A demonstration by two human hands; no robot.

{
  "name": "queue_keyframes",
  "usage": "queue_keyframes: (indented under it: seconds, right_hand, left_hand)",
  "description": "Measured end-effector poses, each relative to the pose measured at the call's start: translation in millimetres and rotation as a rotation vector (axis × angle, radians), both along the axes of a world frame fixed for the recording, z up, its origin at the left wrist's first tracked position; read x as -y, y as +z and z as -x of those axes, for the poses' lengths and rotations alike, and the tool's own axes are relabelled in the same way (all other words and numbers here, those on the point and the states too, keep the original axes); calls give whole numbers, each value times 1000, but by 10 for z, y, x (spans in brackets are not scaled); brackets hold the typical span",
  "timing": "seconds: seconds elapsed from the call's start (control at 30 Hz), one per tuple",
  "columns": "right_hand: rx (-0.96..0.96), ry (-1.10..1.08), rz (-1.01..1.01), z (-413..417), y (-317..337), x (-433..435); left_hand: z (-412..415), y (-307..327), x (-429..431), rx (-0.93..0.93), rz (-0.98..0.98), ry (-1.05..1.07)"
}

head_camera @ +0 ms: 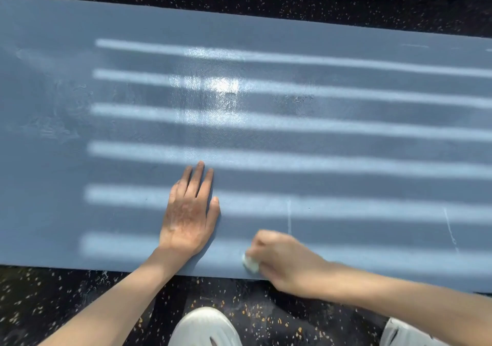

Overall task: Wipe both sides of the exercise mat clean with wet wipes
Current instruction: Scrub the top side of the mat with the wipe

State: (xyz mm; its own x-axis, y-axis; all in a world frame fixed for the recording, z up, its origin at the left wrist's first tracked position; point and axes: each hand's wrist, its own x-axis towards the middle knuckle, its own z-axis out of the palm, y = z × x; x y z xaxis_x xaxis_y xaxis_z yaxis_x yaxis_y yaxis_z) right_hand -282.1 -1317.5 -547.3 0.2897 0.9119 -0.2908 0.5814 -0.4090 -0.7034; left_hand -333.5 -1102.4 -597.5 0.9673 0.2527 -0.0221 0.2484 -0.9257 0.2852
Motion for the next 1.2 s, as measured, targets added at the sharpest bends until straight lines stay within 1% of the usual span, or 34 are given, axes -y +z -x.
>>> queue_keyframes:
  seconds: [0.07,0.1,0.13,0.2,0.27,0.3,0.33,0.4,0.43,0.47,0.5,0.57,0.6,0.63,0.7,0.73,0.77,0.8,0.87,0.9,0.93,0.97,1.0,1.03,1.07,1.1,1.2]
  right_hand:
    - [123,-234,-49,-379,-58,-164]
    - [153,-330,-48,-496,-72,-221]
    - [173,-344,-48,-500,-113,-210]
    - [149,-200,-63,-203,-111,-45]
    - [16,14,-13,86,-48,140]
    - [-17,62,31,74,-14,146]
    - [19,30,43,-27,-30,94]
    - [92,-150,-31,-230,-113,7]
    - [122,-185,-52,-218,-138,-6]
    - [132,-153,-47,-134,-145,17]
    - [108,-69,-28,17,-127,70]
    - [-14,107,-31,245,-51,198]
    - [-45,108,-23,198,-17,180]
    - [-11,37,-22,70,-1,100]
    - [107,-191,-97,-202,-66,-90]
    - [136,-259,-120,-256,-91,-143]
    - [144,-254,-114,-229,-100,-132]
    - [118,-180,-90,-135,-90,-65]
    - [-27,80,-33,90,-22,101]
    - [-73,155,0,111,-1,140]
    - [-61,121,7,47,2,116]
    - [-27,7,-3,-71,-22,62]
    - [45,-138,-61,-181,-70,-2]
    - [106,-237,-107,-247,-99,-53]
    - [142,-265,-139,-237,-141,-57]
    - [144,-226,-139,-167,-154,-18]
    - [53,16,-61,44,-113,121]
  left_hand:
    - [-4,0,0,4,-9,1]
    - [-1,2,0,3,-9,-1]
    - [2,9,-2,4,-8,-4]
    - [-1,13,-4,2,-5,-5]
    - [0,12,-7,-13,5,-2]
    - [-2,12,-9,-19,12,-2]
    - [-9,11,-9,-21,17,-1]
    - [-12,3,-13,-27,20,-3]
    - [-12,0,-13,-30,25,-4]
    - [-13,0,-15,-30,28,-6]
    - [-10,-2,-16,-32,30,-10]
    - [-5,3,-19,-36,32,-9]
    - [-8,2,-23,-35,30,-6]
    - [-8,-8,-23,-32,25,-7]
    - [-10,-21,-21,-18,16,-12]
    - [-10,-19,-25,-13,14,-12]
    - [-6,-19,-23,-13,15,-13]
    - [-9,-13,-20,-10,17,-16]
    - [-6,-4,-22,-6,15,-11]
    - [-4,-8,-22,-6,14,-10]
    - [-7,-14,-24,-2,13,-11]
    - [-10,-22,-27,0,9,-12]
    - [-10,-24,-27,2,4,-11]
    - [-11,-26,-25,2,1,-11]
    - [-10,-25,-21,1,3,-13]
    - [-9,-22,-13,0,8,-13]
    - [-9,-17,-21,6,2,-7]
